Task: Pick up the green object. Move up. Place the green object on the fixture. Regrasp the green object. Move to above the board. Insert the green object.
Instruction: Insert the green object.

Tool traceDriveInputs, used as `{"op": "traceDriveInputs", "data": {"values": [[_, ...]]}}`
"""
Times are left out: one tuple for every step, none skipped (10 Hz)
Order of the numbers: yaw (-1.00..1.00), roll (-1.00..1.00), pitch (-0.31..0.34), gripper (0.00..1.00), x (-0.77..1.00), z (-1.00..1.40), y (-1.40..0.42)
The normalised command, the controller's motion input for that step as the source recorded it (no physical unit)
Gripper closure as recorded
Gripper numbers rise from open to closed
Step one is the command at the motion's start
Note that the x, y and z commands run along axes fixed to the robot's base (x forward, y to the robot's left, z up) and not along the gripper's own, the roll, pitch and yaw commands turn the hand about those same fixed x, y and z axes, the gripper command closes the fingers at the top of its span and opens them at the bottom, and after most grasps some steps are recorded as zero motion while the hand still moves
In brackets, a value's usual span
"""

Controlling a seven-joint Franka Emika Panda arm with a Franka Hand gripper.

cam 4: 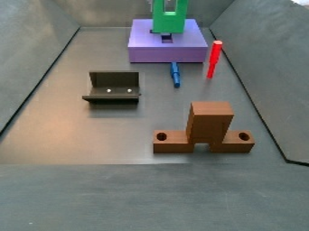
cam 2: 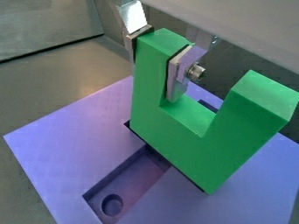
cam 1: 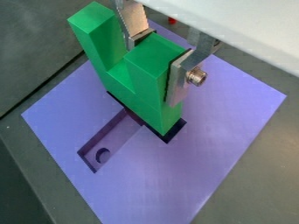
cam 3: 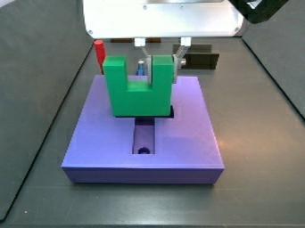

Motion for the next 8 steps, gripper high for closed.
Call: {"op": "traceDriveInputs", "data": {"values": [[-0.07, -0.03, 0.000, 1.00, 0.12, -0.11, -0.02], [-0.06, 0.00, 0.044, 1.00, 0.18, -0.14, 0.00], [0.00, 0.00, 0.033, 1.00, 0.21, -0.14, 0.00], [0.00, 0.00, 0.011, 1.00, 0.13, -0.16, -0.05], [0.00, 0.00, 0.000, 1.00, 0.03, -0.19, -0.05], [0.00, 0.01, 0.000, 1.00, 0.00, -0.23, 0.00], [-0.03, 0.00, 0.000, 1.00, -0.06, -0.31, 0.00], [-0.04, 0.01, 0.000, 1.00, 0.00, -0.49, 0.00]]}}
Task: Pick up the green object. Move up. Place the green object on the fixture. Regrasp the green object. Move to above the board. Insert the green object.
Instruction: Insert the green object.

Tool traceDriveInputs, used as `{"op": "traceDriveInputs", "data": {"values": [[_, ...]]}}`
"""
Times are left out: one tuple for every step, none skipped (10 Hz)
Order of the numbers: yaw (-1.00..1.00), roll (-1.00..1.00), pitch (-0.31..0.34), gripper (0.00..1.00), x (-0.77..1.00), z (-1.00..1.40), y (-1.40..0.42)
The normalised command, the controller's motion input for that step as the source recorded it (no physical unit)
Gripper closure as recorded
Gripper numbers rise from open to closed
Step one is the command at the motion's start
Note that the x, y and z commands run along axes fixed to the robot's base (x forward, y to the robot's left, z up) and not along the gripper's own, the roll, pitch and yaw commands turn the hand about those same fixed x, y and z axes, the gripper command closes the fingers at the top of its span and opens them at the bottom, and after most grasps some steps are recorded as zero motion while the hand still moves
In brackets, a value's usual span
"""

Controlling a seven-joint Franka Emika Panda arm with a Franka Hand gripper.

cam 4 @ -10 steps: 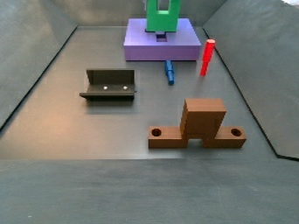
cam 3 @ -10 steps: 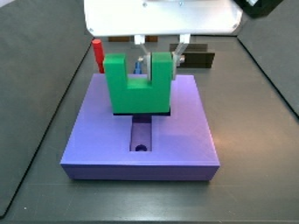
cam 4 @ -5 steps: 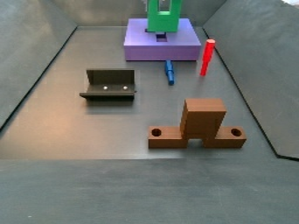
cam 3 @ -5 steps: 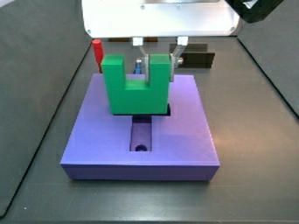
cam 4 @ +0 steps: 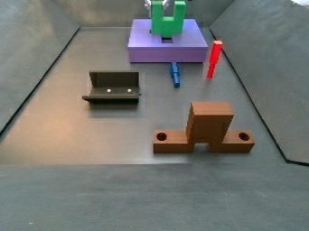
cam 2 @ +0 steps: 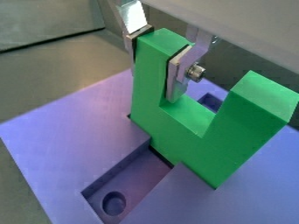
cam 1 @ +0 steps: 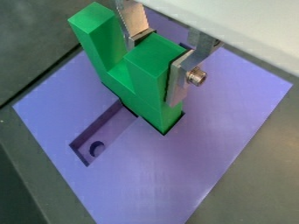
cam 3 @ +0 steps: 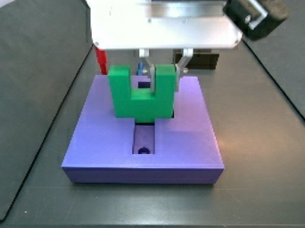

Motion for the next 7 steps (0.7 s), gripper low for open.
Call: {"op": "traceDriveInputs", "data": {"values": [[0.00, 0.17, 0.000, 1.00, 0.03, -0.69, 0.00], [-0.04, 0.22, 0.000, 1.00, 0.04, -0.93, 0.00], [-0.05, 0.17, 0.000, 1.00, 0.05, -1.00, 0.00], [-0.08, 0.15, -0.014, 1.00, 0.09, -1.00, 0.00], [-0.12, 0.16, -0.020, 1.00, 0.17, -0.98, -0.05], [-0.05, 0.00, 0.000, 1.00, 0.02, 0.00, 0.00], [0.00, 0.00, 0.000, 1.00, 0.00, 0.00, 0.00]]}}
